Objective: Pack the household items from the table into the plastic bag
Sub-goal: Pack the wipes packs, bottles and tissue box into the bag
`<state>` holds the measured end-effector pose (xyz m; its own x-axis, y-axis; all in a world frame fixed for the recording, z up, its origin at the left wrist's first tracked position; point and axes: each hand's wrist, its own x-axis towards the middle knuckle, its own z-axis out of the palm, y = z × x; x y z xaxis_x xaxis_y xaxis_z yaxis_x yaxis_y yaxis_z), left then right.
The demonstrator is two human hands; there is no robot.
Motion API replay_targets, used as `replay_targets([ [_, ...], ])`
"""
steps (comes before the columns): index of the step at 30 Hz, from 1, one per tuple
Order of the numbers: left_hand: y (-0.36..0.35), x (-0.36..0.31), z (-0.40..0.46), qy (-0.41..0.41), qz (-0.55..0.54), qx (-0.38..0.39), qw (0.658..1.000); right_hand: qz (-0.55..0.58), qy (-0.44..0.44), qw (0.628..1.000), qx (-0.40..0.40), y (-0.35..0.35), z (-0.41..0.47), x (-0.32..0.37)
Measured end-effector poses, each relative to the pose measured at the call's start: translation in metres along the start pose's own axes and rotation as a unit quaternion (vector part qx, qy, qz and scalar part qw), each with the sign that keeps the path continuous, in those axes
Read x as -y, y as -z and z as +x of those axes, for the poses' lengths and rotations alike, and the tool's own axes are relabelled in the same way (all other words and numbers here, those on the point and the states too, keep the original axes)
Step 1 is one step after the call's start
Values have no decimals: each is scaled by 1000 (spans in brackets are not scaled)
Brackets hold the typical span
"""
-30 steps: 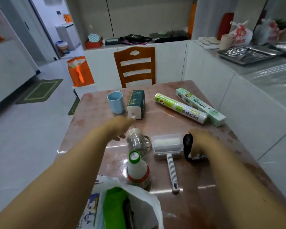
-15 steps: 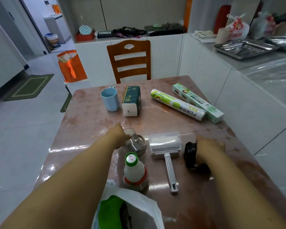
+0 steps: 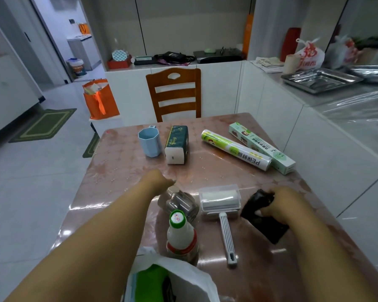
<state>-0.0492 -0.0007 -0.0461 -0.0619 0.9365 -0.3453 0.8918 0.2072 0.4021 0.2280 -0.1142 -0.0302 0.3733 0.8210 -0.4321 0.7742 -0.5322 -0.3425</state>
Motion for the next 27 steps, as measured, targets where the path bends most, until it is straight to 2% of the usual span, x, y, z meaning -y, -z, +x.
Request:
replay_targets([
  [3,5,-10,21,-13,-48,-27,998,196,94,975,-39,8,-2,23],
  [6,7,-20,48,-32,-113,-34,992,397,128,909,-11,7,8,58],
  [9,5,-31,76,-35,-93,-58,993,498,137,856,-5,-2,23,83],
  [12,1,-45,100,-25,-17,-91,995,537,138,833,-5,-16,40,90],
  [15,-5,-58,126,-31,16,-109,993,547,134,826,-3,-31,54,93],
  [21,-19,-60,165,-5,-16,-103,995,544,138,827,-9,-49,72,94],
  [27,-18,-55,155,-18,-91,-154,984,557,138,819,-19,-49,69,90],
])
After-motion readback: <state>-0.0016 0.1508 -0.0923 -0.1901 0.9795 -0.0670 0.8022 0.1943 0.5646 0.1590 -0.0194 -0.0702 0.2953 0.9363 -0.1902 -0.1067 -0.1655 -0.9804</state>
